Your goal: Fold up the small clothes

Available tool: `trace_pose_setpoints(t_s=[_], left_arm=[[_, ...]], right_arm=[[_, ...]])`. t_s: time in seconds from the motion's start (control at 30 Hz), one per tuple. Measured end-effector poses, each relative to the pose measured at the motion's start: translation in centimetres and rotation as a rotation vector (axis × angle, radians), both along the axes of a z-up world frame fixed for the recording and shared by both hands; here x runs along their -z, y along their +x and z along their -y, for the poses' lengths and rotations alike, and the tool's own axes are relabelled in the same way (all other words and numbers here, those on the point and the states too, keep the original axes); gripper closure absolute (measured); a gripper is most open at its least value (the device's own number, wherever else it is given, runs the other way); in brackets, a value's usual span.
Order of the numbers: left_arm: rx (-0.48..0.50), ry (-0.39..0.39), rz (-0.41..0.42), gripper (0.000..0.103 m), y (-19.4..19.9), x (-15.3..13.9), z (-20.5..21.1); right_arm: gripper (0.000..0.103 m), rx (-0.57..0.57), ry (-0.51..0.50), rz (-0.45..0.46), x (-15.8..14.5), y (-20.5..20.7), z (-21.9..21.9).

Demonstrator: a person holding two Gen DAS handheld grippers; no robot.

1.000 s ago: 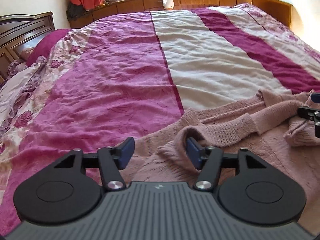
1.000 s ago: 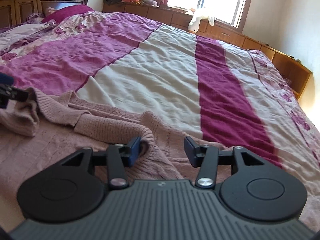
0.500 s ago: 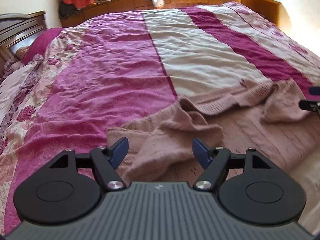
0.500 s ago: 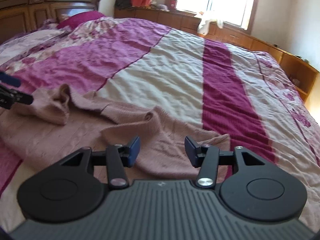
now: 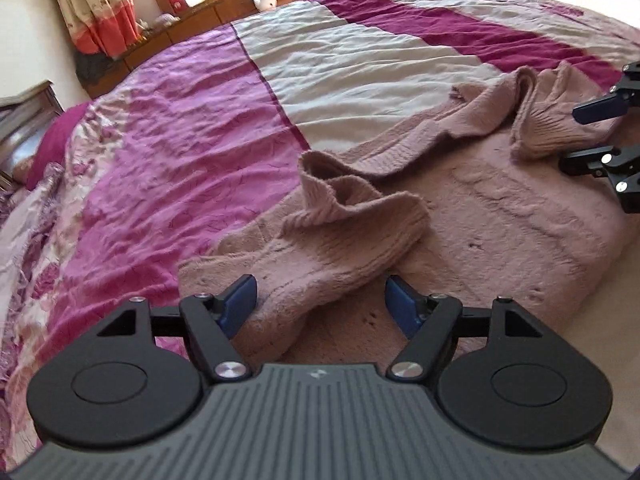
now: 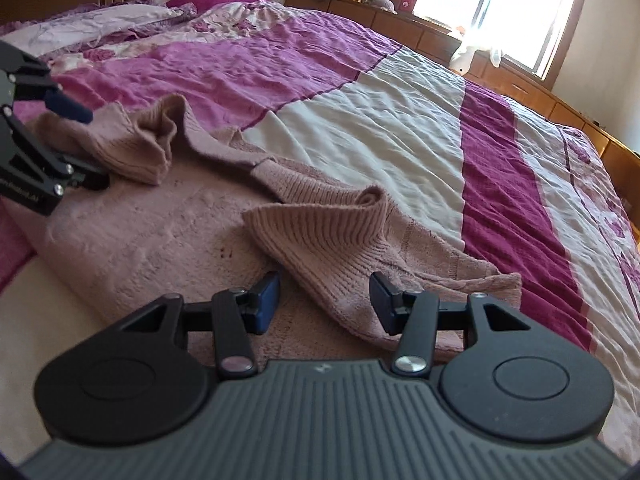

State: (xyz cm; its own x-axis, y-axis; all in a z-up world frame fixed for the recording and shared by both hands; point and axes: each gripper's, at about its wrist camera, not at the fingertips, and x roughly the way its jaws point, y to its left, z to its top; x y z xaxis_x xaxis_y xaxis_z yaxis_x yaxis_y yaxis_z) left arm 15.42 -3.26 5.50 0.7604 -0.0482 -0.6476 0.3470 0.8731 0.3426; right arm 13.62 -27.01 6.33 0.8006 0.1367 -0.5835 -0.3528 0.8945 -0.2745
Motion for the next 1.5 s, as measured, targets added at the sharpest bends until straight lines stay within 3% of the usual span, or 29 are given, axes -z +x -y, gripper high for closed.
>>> trace_pose_setpoints(t_s=[0.07, 0.1, 0.13, 0.17, 0.2, 0.23, 0.3, 0.5, 0.67, 0.8, 0.9, 1.23, 1.5], left_arm=[[-0.004, 0.013, 0.022, 0.026, 0.3, 0.4, 0.1], [-0.002, 0.011, 0.028, 0.033, 0.4, 0.6, 0.1], [0.002, -0.001, 0.029, 0.056, 0.6, 0.7, 0.0], [-0.002, -0.015, 0.021, 0.067, 0.8, 0.8, -0.2], [-0.013, -0.028, 0.016, 0.081, 1.0, 0.7, -0.3], [-0.028, -0.053, 0.015, 0.087, 1.1, 0.4, -0.5], [-0.062, -0.101, 0.036, 0.091, 1.3, -0.4, -1.4], [-0.201, -0.196, 0.076, 0.091, 3.6, -2.1, -4.8], [-0.313, -0.291, 0.012, 0.09, 6.5, -1.7, -7.6], [-0.394, -0.435, -0.07, 0.089, 8.4, -0.8, -9.9], [-0.44, -0.512, -0.091, 0.079, 8.9, -0.5, -11.2], [-0.496, -0.551, -0.049, 0.042, 7.6, -1.9, -13.2], [-0.537, -0.554, -0.039, 0.037, 7.8, -2.2, -13.9]], right_arm=[[0.052, 0.007, 0.009, 0.002, 0.3, 0.4, 0.1], [0.052, 0.014, 0.017, 0.001, 0.4, 0.6, 0.2], [0.053, 0.019, 0.027, -0.002, 0.5, 0.8, 0.4], [0.053, 0.025, 0.041, -0.007, 0.5, 1.0, 0.5], [0.067, 0.027, 0.053, -0.008, 0.5, 1.1, 0.6], [0.09, 0.031, 0.06, -0.009, 0.4, 1.2, 0.6], [0.092, 0.053, 0.084, 0.001, 0.0, 1.4, 1.1], [0.093, 0.168, 0.206, 0.074, -2.2, 2.4, 4.2], [0.092, 0.322, 0.27, 0.059, -2.1, 4.7, 7.4], [0.09, 0.434, 0.301, -0.005, -0.6, 6.4, 9.5], [0.09, 0.475, 0.309, -0.032, 0.6, 6.7, 10.5], [0.087, 0.481, 0.355, 0.017, -0.1, 5.4, 11.2], [0.086, 0.444, 0.321, 0.088, -1.8, 3.2, 10.6]])
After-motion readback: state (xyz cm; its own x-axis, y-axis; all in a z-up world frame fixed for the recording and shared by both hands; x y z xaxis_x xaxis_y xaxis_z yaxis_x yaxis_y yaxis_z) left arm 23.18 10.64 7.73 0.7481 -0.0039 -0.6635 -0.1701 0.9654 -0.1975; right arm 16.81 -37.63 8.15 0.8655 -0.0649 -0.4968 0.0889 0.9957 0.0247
